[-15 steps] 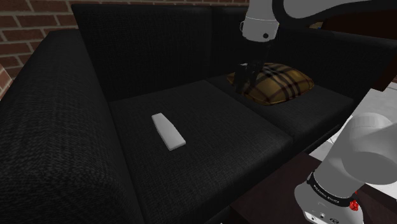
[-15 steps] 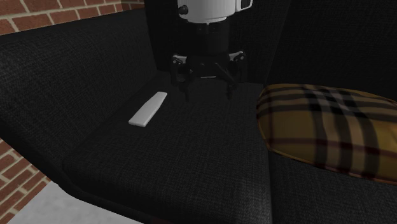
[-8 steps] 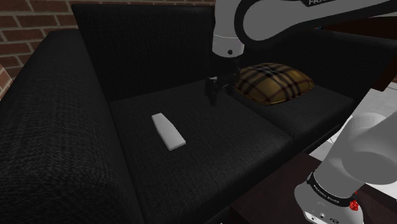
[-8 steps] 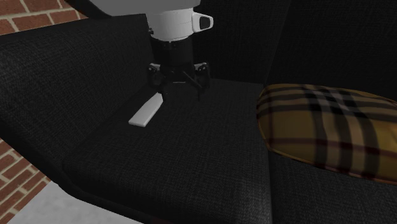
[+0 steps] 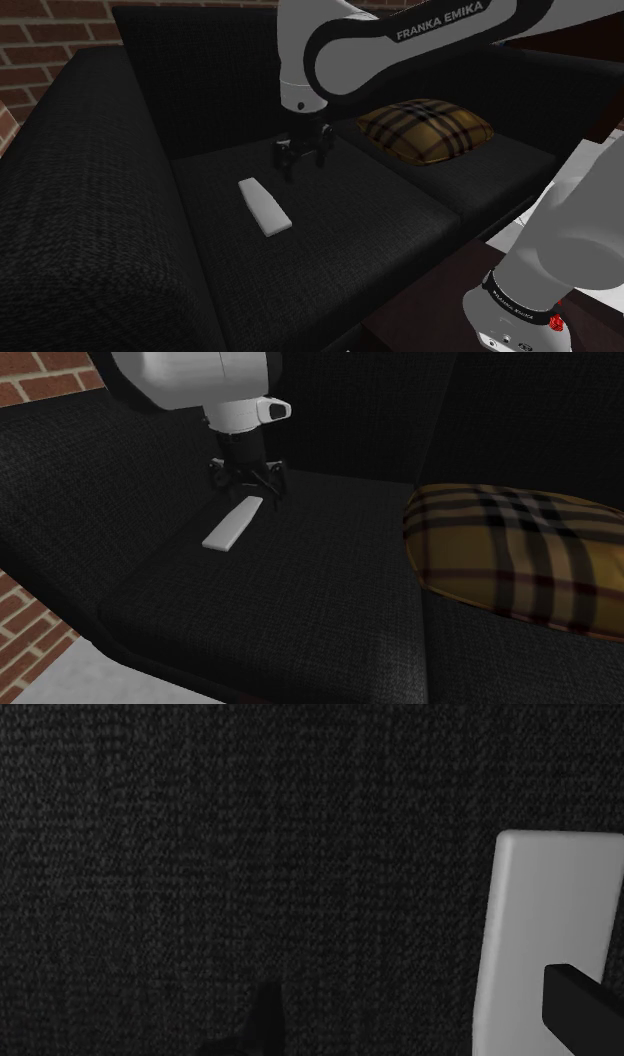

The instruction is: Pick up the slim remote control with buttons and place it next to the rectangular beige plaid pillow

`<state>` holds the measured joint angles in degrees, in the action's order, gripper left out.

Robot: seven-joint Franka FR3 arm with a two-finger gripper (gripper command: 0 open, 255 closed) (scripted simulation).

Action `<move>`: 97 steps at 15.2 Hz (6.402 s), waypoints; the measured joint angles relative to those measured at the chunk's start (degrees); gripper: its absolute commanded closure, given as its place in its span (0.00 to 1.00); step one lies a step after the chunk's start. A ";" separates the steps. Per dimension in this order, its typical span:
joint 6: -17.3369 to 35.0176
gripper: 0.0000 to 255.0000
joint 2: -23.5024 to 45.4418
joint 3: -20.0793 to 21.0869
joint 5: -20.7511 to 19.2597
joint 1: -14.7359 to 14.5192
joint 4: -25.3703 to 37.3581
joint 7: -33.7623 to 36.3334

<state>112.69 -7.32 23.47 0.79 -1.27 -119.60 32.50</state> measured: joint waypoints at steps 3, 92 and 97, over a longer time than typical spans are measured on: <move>1.30 0.00 7.14 1.42 -2.64 -0.45 5.09 5.03; -19.73 1.00 -15.70 -5.72 5.03 1.98 4.25 -2.81; -21.24 1.00 -25.80 -10.15 5.38 2.09 -4.53 -7.99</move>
<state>91.46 -33.11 13.32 6.17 0.82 -124.13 24.51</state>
